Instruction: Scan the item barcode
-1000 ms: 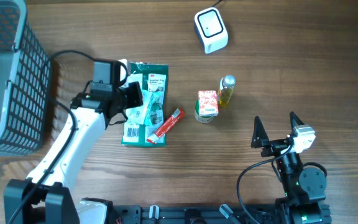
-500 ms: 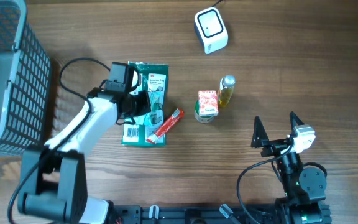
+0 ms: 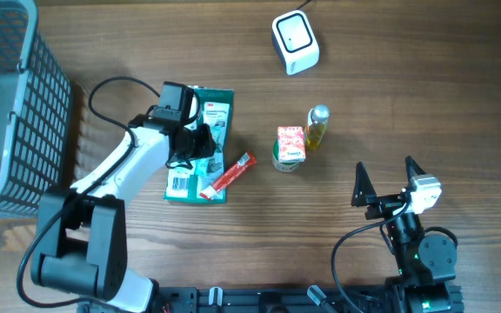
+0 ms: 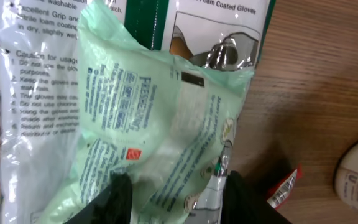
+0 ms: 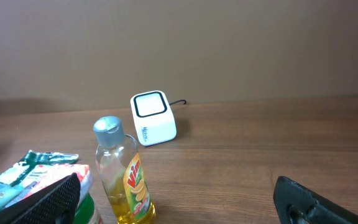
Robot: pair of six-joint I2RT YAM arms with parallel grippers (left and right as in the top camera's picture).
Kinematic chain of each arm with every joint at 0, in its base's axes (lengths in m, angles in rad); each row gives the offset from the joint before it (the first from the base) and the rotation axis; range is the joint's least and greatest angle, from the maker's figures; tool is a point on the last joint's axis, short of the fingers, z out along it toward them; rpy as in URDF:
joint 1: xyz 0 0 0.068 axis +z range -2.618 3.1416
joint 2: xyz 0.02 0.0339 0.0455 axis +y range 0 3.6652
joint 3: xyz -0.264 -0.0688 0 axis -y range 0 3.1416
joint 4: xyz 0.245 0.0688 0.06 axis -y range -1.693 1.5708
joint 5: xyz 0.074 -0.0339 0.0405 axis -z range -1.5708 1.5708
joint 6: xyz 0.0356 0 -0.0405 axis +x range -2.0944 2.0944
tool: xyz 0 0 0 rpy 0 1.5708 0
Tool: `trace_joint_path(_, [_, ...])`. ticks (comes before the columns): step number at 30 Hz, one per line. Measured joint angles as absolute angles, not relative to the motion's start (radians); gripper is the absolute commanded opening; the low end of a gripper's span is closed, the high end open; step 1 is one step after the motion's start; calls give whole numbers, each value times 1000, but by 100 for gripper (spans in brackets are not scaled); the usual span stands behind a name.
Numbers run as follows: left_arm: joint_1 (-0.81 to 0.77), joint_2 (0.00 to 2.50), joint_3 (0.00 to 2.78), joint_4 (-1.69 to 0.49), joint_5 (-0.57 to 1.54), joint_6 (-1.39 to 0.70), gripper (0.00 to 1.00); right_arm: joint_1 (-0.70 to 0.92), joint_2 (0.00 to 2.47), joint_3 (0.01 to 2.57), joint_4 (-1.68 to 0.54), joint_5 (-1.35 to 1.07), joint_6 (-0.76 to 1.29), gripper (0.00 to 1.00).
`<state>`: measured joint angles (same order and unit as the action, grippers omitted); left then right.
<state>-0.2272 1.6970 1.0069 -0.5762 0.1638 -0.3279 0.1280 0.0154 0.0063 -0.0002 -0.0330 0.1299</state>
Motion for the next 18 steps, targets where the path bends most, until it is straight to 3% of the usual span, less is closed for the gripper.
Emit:
trace_joint_path(4, [-226, 1641, 1032, -598, 146, -328, 43, 128, 15, 6, 0, -33, 130, 100])
trace_joint_path(5, [-226, 1622, 1037, -596, 146, -328, 36, 128, 15, 6, 0, -33, 130, 100])
trace_joint_path(7, [-226, 1572, 1053, -595, 143, -332, 6, 128, 15, 6, 0, -33, 130, 100])
trace_joint_path(8, [-226, 1557, 1058, -594, 142, -336, 4, 128, 16, 6, 0, -33, 130, 100])
trace_joint_path(18, [-226, 1609, 1047, -530, 100, -327, 4, 128, 15, 6, 0, -33, 130, 100])
